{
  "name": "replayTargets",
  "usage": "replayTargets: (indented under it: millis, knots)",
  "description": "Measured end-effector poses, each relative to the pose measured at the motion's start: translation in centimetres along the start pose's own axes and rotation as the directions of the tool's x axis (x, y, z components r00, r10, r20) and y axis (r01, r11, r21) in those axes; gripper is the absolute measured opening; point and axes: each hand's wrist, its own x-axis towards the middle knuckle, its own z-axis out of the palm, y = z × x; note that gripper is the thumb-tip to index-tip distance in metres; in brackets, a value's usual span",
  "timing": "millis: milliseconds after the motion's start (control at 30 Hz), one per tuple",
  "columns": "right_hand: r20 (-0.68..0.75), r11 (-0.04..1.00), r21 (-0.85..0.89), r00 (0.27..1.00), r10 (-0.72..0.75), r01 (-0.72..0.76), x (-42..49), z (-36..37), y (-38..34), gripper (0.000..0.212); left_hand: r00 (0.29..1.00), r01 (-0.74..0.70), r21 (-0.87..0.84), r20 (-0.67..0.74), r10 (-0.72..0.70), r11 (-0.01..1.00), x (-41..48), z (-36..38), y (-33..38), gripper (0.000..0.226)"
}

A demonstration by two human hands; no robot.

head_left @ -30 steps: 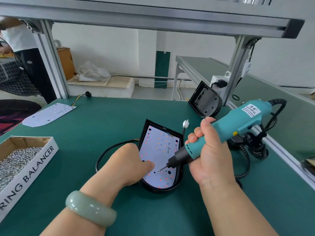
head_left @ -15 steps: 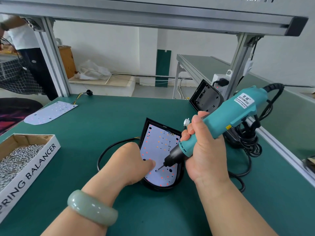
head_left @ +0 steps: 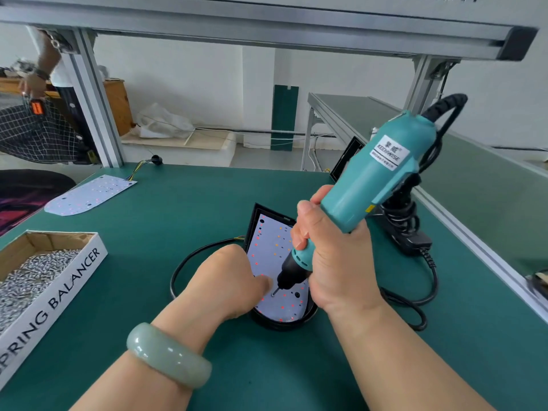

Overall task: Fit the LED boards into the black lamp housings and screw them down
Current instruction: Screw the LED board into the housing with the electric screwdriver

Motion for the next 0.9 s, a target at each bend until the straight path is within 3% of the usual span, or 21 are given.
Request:
replayTargets:
  millis: [200,367,667,900]
  knots:
    - [-0.004,0.997,-0.075,1.0,-0.017,0.017,-0.2,0.7,0.2,0.023,1.0,-0.002,-0.034,0.019,0.002,0.999,-0.1,0.0,-0.2,0.045]
    - [0.064,0.999,-0.018,0.997,-0.04,0.041,-0.6,-0.6,0.2,0.016,1.0,-0.009,-0.025,0.027,0.01,1.0,-0.2,-0.3,0.0,0.048]
    - [0.029,0.979,0.202,0.999,0.023,-0.029,0.1,-2.3,-0.8,0.019,0.999,-0.033,0.053,0.03,0.031,0.998,-0.1,-0.3,1.2,0.039]
    - [0.111,0.986,0.162,0.994,0.005,-0.023,-0.1,-2.0,-0.8,0.023,0.995,-0.007,0.023,0.101,0.005,1.0,0.1,-0.6,1.0,0.043]
